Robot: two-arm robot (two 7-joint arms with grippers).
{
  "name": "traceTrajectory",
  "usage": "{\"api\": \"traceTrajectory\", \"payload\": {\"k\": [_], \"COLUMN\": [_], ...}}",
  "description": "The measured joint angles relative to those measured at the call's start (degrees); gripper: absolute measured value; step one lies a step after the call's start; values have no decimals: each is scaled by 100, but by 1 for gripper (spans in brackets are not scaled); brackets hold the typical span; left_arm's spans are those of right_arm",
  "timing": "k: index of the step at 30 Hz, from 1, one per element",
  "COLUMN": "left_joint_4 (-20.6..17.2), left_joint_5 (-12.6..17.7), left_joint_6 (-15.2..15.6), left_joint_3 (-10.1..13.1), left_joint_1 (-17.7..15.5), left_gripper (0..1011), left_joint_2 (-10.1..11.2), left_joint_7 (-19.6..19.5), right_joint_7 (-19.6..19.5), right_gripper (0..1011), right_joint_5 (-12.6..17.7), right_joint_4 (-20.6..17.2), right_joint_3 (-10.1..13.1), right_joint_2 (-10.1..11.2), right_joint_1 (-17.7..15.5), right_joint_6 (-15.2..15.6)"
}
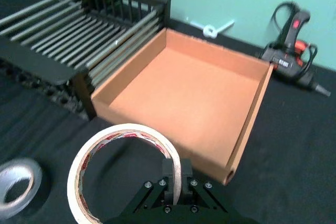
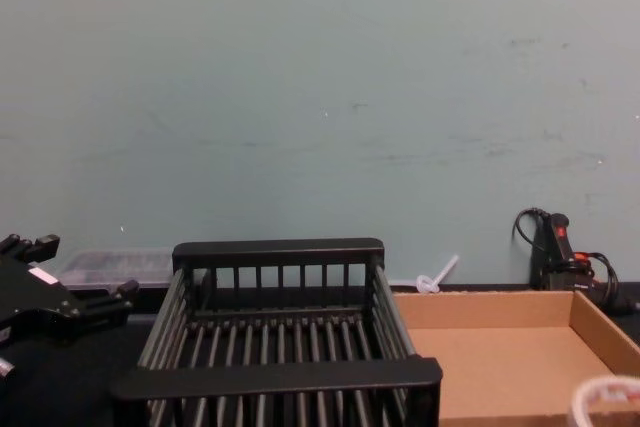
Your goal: Pick up the white tape and place it into the black box , Pick up the silver tape and place it into the brown box.
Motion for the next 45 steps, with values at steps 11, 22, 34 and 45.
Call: {"api": "traceTrajectory", "payload": {"k": [11,22,34,45], "left_joint_4": [0,0,0,0], "left_joint_5": [0,0,0,0], "left_joint_6": [0,0,0,0], "left_joint_3": [0,0,0,0], "left_joint_1": [0,0,0,0], "left_gripper": [1001,1001,1001,1001], "left_joint_2": [0,0,0,0], "left_joint_7": [0,0,0,0], "right_joint_7": [-17,130,329,481], "right_gripper": [90,90,90,90], "right_joint_5": [-190,-504,-833,-990], "right_joint_4": [284,832,1449,1790], "right_joint_3": [-268,-723,-1185,-1494], "right_joint_2": [-261,-615,-1086,-1444], "right_joint_1": [731,1591,2378,2791], "right_joint_6": [7,-4,-60,-125]}}
